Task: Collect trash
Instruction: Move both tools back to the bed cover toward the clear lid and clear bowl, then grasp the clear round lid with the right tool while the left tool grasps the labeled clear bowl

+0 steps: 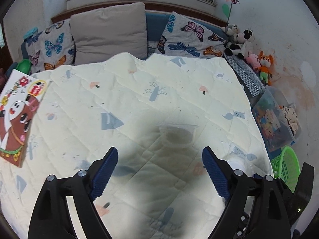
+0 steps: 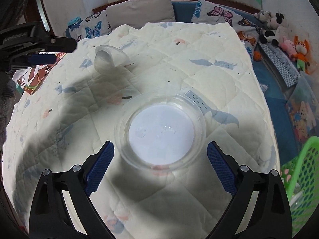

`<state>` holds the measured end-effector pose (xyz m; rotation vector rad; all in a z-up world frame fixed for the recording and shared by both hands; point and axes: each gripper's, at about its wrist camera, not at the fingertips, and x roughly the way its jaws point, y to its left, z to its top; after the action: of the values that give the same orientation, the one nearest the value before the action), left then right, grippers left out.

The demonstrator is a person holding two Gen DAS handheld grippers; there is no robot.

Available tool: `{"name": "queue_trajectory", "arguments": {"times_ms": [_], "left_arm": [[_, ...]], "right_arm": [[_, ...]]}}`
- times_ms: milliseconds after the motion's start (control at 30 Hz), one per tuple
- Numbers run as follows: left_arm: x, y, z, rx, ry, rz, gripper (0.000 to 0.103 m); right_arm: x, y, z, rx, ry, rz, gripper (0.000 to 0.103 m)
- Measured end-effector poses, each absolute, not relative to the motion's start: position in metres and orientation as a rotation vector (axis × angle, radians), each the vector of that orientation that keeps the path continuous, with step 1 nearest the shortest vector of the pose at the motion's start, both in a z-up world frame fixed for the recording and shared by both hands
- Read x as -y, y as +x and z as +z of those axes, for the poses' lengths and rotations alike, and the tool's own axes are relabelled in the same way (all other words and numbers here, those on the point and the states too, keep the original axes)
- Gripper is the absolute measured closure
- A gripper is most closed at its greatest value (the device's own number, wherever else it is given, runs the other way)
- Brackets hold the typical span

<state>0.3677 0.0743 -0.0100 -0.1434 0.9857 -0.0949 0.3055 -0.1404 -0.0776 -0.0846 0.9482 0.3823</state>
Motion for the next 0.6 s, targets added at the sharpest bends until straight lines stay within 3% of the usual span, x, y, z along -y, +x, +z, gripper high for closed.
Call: {"name": "queue_trajectory", "arguments": {"times_ms": [600], "left_arm": [[-0.054,0.422,-0.054,-1.039,-0.142,-0.126,0.017]], "right_arm": [[0.139,0.314,-0.078,-0.938,-0.075,0.373,0.013]]}}
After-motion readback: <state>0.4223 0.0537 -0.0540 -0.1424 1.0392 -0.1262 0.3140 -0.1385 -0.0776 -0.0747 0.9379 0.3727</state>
